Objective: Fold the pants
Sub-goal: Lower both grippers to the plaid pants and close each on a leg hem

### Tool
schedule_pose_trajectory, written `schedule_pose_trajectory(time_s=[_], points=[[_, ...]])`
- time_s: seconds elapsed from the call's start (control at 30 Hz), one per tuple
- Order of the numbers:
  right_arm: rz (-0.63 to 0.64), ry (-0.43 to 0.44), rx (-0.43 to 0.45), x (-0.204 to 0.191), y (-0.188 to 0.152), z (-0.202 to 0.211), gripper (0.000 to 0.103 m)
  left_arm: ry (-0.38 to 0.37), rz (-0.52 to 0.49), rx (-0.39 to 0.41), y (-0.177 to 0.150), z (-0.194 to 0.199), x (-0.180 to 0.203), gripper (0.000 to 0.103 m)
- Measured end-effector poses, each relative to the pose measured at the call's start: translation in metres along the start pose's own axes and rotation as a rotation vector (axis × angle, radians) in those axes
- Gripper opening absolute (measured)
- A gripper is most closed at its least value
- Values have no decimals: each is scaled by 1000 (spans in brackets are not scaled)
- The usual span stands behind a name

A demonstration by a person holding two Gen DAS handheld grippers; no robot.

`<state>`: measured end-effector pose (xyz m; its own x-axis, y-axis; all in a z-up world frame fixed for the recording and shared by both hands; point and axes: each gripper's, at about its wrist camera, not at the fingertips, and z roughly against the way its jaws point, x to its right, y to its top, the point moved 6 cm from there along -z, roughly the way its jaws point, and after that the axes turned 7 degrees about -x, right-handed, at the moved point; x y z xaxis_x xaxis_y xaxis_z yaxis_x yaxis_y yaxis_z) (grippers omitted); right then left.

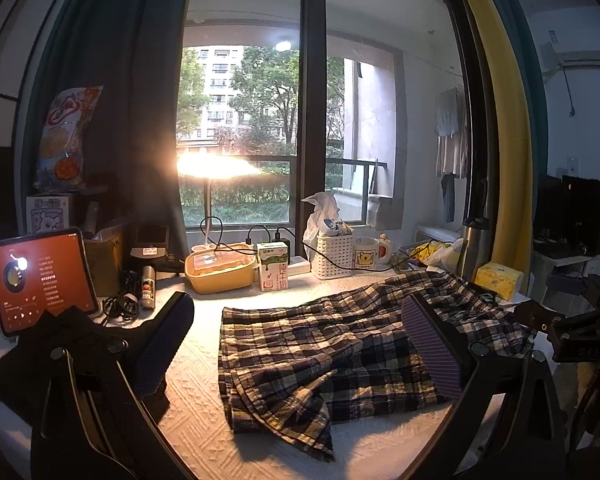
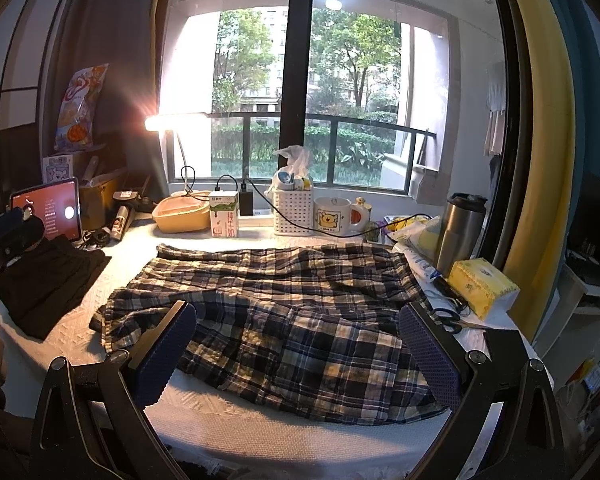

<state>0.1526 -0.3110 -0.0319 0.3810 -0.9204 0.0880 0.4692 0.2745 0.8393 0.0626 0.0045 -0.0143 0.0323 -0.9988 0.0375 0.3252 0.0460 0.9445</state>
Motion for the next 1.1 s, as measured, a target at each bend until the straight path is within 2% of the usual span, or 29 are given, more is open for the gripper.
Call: schedule_pose_trajectory(time_s=[0.13,0.4,0.63,0.77,0.93,1.0,1.1], points=[[7,-4,-18,4,0,-14,102,16,-18,-39,-2,-19,-6,102],[13,-16,-118,27,0,-73,102,73,-27,-196,-11,-88,-34,102],[-80,-10,-165,61,22,-118,102,72,6,-311,-9,-148,-57,102],[-48,-22,-189,75,37,-143,102,79,-25,-379,-6,-184,-68,102],[-4,-15,-248,100,53,-181,102,61,-64,-502,-17,-241,-80,102],[-1,-14,-282,114,60,-200,94,53,-81,-547,-23,-262,-84,102],[-4,-14,-319,136,70,-227,93,55,-108,-587,-30,-286,-88,102]])
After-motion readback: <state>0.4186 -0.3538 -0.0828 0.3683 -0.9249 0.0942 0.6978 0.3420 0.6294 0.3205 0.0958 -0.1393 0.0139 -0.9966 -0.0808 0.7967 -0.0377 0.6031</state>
